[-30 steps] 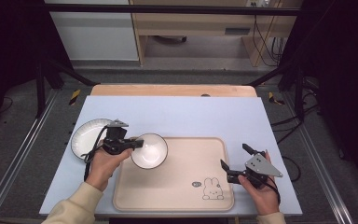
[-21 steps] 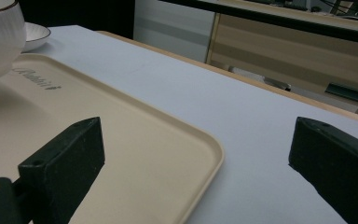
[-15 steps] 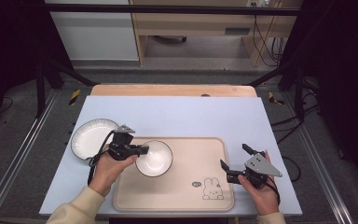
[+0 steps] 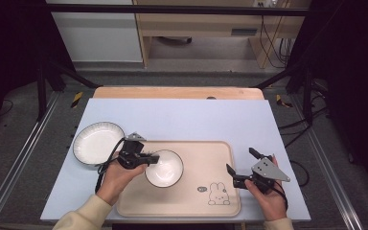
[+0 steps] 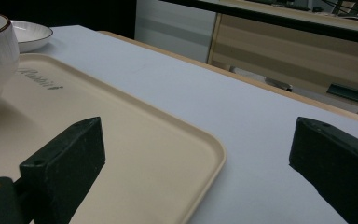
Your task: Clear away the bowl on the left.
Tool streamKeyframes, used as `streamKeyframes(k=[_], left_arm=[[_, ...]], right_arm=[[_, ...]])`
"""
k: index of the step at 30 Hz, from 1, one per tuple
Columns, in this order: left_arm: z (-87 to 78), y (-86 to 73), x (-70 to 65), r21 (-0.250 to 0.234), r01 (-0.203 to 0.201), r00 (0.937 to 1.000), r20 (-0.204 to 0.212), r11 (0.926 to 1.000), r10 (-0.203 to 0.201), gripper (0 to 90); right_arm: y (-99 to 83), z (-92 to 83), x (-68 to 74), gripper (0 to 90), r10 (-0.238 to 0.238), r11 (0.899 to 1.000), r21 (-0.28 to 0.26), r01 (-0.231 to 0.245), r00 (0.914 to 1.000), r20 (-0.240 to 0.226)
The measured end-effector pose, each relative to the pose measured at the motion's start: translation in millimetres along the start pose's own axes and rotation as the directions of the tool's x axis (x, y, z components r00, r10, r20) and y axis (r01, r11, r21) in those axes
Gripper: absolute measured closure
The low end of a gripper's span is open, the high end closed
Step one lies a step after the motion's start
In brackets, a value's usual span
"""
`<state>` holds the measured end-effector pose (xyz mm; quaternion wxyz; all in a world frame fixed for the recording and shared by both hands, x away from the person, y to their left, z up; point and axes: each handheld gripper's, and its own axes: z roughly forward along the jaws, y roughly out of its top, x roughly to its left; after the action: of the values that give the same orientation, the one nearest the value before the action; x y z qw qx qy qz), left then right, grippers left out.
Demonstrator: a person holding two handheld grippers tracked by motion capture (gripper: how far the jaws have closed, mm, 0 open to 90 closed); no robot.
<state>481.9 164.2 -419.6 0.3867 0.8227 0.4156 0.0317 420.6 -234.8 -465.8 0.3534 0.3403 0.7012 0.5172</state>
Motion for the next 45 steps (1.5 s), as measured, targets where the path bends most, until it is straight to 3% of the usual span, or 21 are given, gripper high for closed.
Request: streamKeyframes(k=[27,45], left_arm=[[16.9,-2.9,-8.2,0.035,-0.002,0.9996,0.029,0.9994,0.001,82.0],[33.7,-0.8,-8.1,0.049,0.035,0.998,0.051,0.9982,-0.038,81.8]], right_arm=[[0.2,-0.8,-0.4,3.9,-0.001,1.0,0.0,0.001,1.0,0.001],[0.9,-3.5,-2.4,3.9,0.004,1.0,-0.008,-0.004,1.0,0.007]])
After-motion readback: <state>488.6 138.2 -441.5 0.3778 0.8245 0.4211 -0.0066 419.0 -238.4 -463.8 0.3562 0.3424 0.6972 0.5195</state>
